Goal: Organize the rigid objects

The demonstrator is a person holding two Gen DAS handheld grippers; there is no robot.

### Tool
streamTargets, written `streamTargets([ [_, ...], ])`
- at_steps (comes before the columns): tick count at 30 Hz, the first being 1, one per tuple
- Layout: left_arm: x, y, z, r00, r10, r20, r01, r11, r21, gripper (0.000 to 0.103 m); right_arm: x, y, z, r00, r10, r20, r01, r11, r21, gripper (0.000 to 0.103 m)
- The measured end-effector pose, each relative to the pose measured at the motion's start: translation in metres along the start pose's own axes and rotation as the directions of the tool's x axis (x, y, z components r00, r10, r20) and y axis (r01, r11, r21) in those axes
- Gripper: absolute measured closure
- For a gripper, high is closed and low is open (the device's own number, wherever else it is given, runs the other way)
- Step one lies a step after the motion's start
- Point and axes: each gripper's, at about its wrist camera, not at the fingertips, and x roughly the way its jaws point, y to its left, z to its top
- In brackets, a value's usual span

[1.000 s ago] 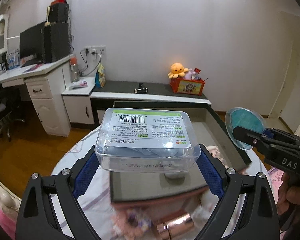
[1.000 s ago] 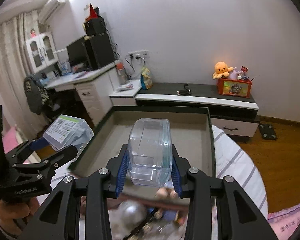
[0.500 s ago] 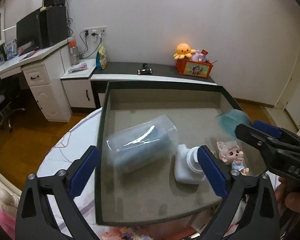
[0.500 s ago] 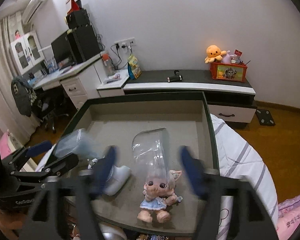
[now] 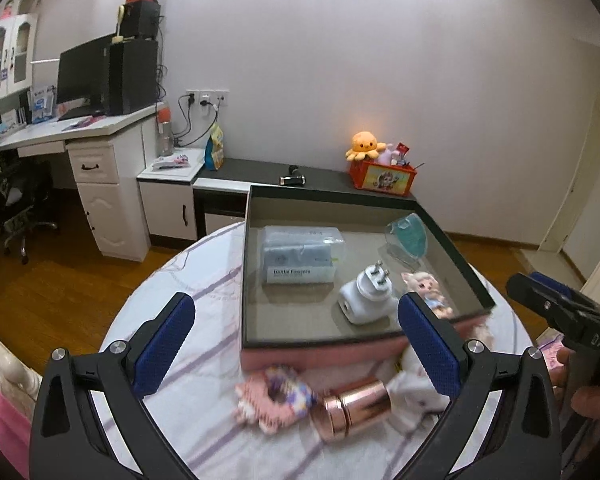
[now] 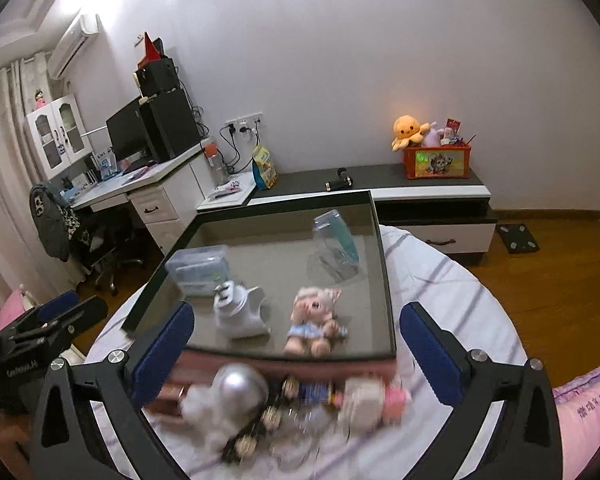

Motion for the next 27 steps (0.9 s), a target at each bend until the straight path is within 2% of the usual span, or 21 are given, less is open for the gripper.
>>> streamTargets([
  [9,-0.045,-0.002,-0.038,1.000,0.008,0.020,-0.008,1.000,-0.025,0.000,-0.056,0.028,-0.041,0.998,-0.012,0.058,0.014,0.999,-0.038,0.000],
  [18,-0.087,-0.004,-0.073,0.997,0.056,0.056,-0.054,0.998,-0.035,0.000,-0.089,0.033,-0.070,0.990,-0.099,0.097,0.101,0.995,-0.018,0.000],
  [27,-0.118,-0.012,-0.094,0.995,0.068,0.076,-0.067,0.998,-0.017,0.000,-0.113,0.037,-0.089,0.985,-0.130,0.110,0.133,0.991,-0.014,0.000],
])
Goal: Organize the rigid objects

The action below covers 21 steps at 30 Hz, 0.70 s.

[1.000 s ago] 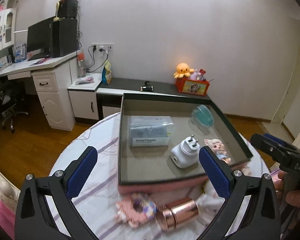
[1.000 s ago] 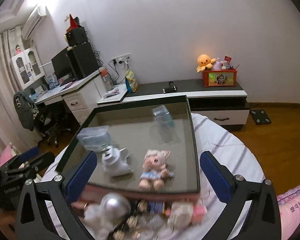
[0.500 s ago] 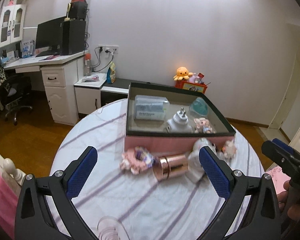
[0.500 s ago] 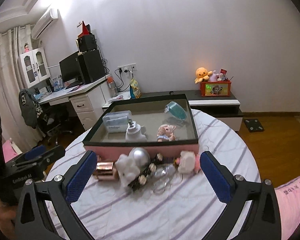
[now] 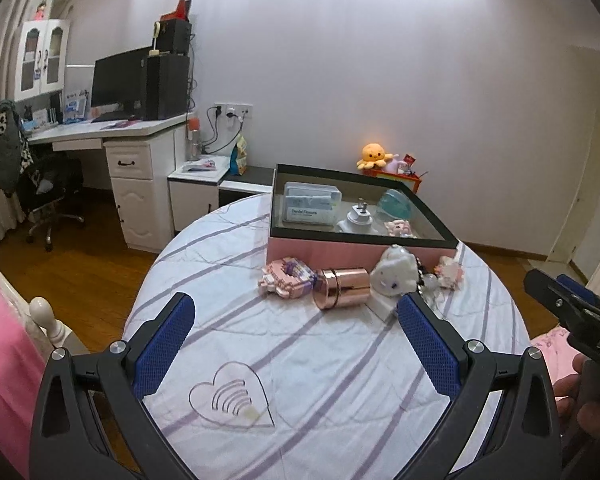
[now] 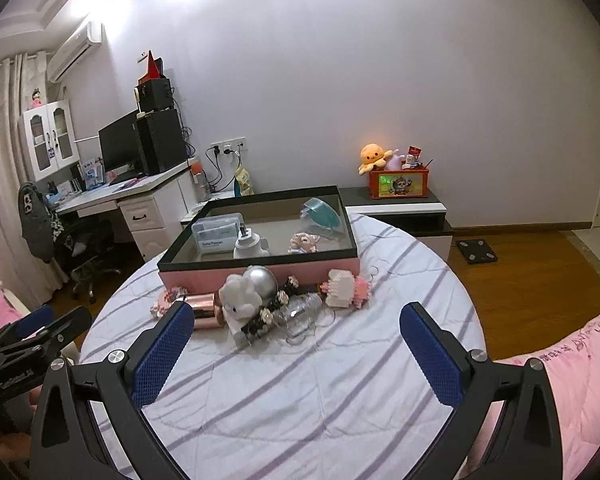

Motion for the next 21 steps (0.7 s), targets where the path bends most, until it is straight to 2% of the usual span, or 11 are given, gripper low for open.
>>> streamTargets([
  [21,-0.007,-0.014,-0.012,1.000,-0.021,-0.012,0.021,1.000,0.012,0.000,-0.006,0.000,-0.010,1.000,-0.013,-0.014,0.013,1.000,-0.009,0.000],
])
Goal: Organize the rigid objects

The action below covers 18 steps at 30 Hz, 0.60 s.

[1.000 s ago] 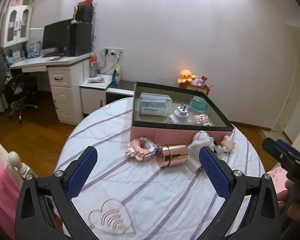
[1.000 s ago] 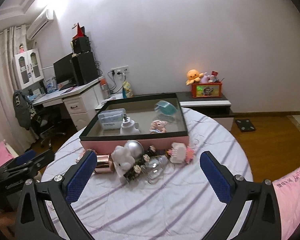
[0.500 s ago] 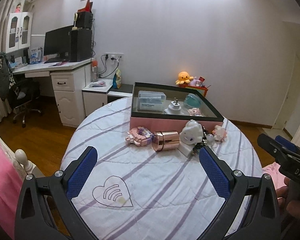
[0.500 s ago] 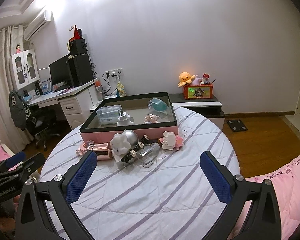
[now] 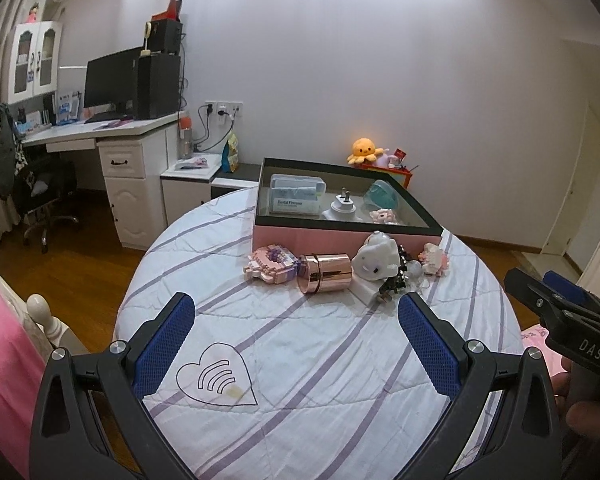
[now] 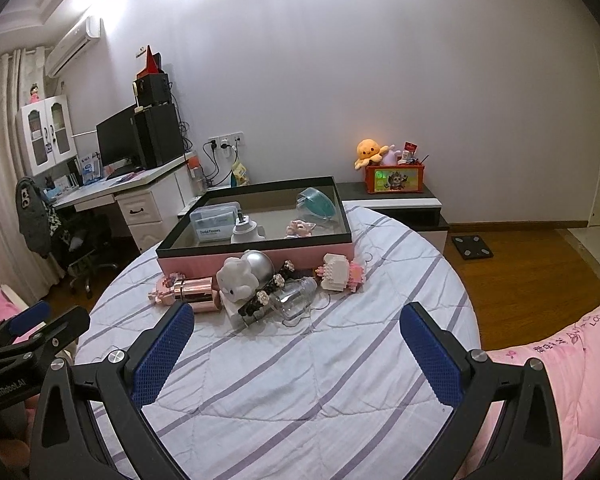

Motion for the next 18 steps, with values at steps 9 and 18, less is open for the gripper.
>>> streamTargets([
  [9,0.008,0.005,-0.003,1.000,0.003,-0.020,-0.003,1.000,-0.011,0.000,0.006,-0.003,-0.003,1.000,-0.008,-0.018,0.008,1.000,0.002,0.000],
  [18,0.027,0.008,-0.012,0.998,0.002,-0.070,-0.004,1.000,-0.019,0.000,0.022,-0.008,-0.009,0.998,-0.019,-0.057,0.019,1.000,0.005,0.000],
])
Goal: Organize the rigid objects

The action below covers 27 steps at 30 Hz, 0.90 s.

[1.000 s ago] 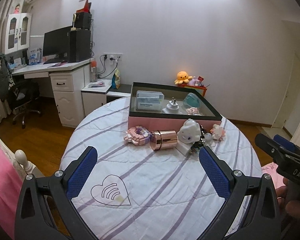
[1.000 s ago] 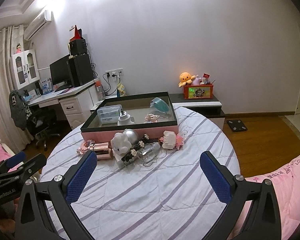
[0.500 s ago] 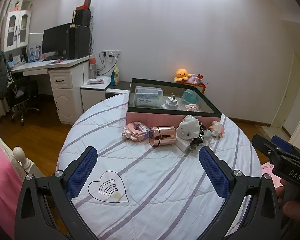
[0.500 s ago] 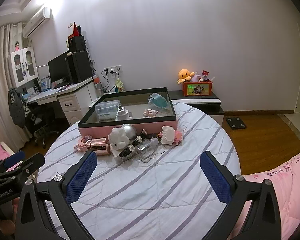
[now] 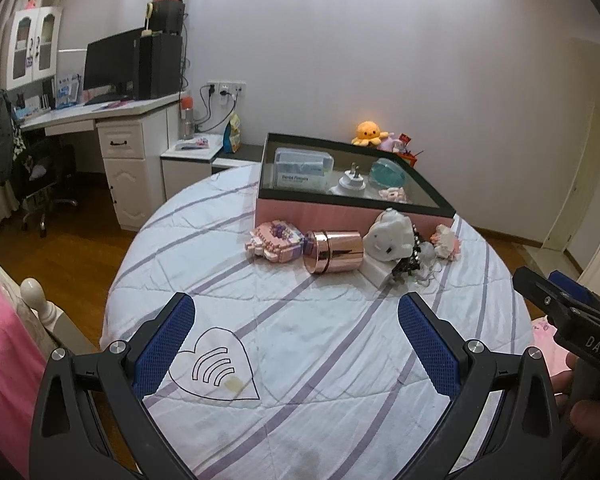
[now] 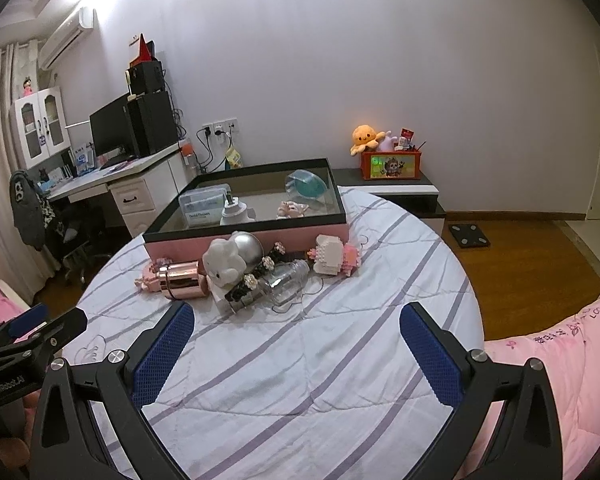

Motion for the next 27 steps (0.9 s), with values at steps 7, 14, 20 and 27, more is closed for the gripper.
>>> streamTargets([
  [7,0.025,0.006,0.001,0.999,0.021,-0.036,-0.021,1.000,-0.002,0.000,0.025,-0.006,-0.001,0.999,-0.004,-0.049,0.003,1.000,-0.011,0.000],
  [14,0.049,0.010,0.003,0.998,0.028,-0.064,-0.028,1.000,-0.004,0.000,0.054,-0.016,0.001,0.995,-0.018,-0.095,0.018,1.000,0.000,0.000],
  [20,0.069,0.001,0.007,0.996,0.014,-0.083,-0.014,1.000,0.008,0.000,0.070,-0.020,0.004,0.993,-0.017,-0.116,0.017,1.000,0.001,0.000],
  [27,0.102,-0.017,0.019,0.992,-0.005,-0.125,0.006,1.000,0.007,0.000,0.092,-0.030,0.014,0.990,-0.031,-0.137,0.030,1.000,-0.008,0.000],
])
